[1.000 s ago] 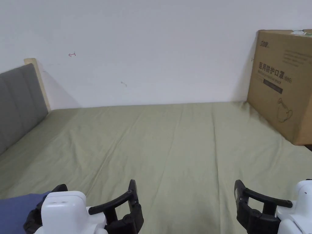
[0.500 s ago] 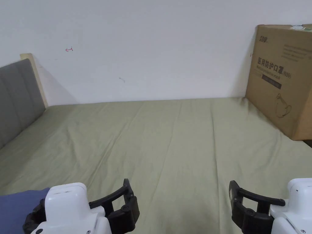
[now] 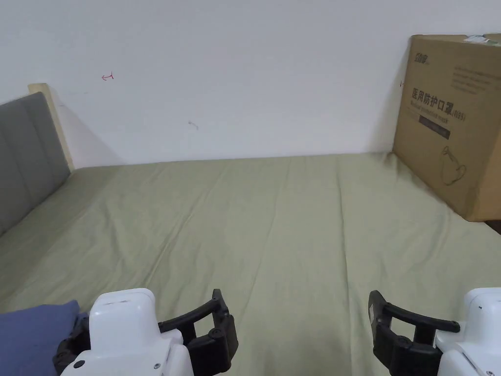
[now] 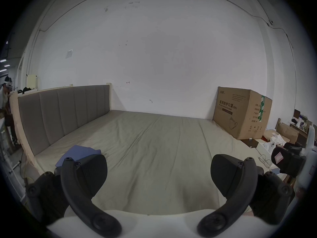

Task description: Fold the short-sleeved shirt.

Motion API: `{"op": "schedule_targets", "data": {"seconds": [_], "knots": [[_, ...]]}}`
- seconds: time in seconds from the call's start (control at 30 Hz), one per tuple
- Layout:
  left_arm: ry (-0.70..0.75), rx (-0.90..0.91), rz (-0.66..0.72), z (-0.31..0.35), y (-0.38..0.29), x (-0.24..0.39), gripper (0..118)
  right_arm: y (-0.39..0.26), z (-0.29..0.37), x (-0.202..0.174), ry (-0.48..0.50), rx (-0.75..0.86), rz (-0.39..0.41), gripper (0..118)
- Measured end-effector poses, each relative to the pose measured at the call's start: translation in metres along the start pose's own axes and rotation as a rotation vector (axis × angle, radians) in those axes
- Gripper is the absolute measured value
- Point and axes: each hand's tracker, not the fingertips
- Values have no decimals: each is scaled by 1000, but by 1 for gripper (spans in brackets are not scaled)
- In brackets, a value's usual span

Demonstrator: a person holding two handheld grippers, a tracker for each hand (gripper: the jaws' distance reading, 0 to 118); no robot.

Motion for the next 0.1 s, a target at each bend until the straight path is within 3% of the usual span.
{"op": "schedule_targets", "data": {"seconds": [0.1], "knots": [[-14,14,-8,4,2,3,118,-1,7,4,-10,1,6,118]]}}
